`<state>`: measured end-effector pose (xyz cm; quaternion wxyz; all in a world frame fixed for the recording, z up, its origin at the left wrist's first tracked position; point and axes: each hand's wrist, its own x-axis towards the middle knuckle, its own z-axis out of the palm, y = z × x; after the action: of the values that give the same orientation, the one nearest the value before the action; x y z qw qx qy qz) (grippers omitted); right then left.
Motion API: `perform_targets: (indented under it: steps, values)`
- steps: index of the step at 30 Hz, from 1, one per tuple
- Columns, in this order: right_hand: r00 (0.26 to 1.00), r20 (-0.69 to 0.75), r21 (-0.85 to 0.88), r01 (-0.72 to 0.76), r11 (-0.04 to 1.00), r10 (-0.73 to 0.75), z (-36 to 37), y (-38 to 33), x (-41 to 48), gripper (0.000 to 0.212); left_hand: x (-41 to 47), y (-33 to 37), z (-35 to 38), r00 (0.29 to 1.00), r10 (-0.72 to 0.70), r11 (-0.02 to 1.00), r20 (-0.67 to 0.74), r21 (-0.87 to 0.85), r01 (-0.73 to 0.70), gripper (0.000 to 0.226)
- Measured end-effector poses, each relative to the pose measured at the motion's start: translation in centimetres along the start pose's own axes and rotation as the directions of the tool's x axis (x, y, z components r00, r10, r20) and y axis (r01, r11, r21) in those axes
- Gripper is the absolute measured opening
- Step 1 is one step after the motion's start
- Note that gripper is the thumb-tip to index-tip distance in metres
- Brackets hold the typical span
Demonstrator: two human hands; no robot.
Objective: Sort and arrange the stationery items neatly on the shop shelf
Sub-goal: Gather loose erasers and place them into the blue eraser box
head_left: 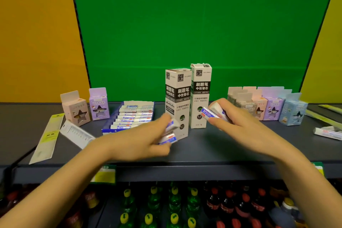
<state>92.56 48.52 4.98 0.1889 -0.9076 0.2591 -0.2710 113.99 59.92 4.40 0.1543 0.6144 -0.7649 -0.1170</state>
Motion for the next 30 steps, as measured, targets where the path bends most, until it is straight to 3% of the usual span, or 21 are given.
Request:
perform_targets:
  steps: [3,5,7,11,19,24,30]
  values:
    - [0.996,0.037,0.035,0.077,0.996,-0.079,1.1,-2.2,1.1,0.011,-2.8,-1.7,-2.4,0.993,-0.090,0.991,-0.076,-0.110,0.081,0.041]
    - [0.991,0.057,0.037,0.115,0.993,-0.117,2.3,-3.4,2.2,0.014,-4.0,-2.9,-4.0,0.975,-0.155,0.977,-0.162,-0.171,0.127,0.032]
    - [0.986,0.066,0.007,0.151,0.989,-0.151,3.7,-4.6,3.6,0.020,-4.7,-4.9,-5.6,0.954,-0.201,0.975,-0.223,-0.141,0.173,0.029]
    - [0.981,0.038,-0.048,0.192,0.980,-0.190,7.0,-7.0,7.2,0.026,-5.3,-9.5,-7.1,0.946,-0.231,0.973,-0.229,-0.044,0.227,0.042]
    - [0.995,-0.092,-0.296,-0.002,0.955,-0.026,12.0,-8.2,14.2,0.021,-3.6,-13.6,-8.1,0.920,-0.235,0.971,-0.313,-0.103,0.213,0.021]
    - [0.993,-0.098,-0.428,-0.106,0.898,0.070,13.9,-7.2,16.5,0.022,-2.4,-15.8,-8.1,0.951,-0.176,0.984,-0.255,-0.082,0.160,0.022]
    - [0.992,-0.069,-0.470,-0.124,0.874,0.103,14.8,-6.5,17.3,0.023,-1.1,-17.7,-8.0,0.970,-0.151,0.988,-0.189,-0.006,0.152,0.026]
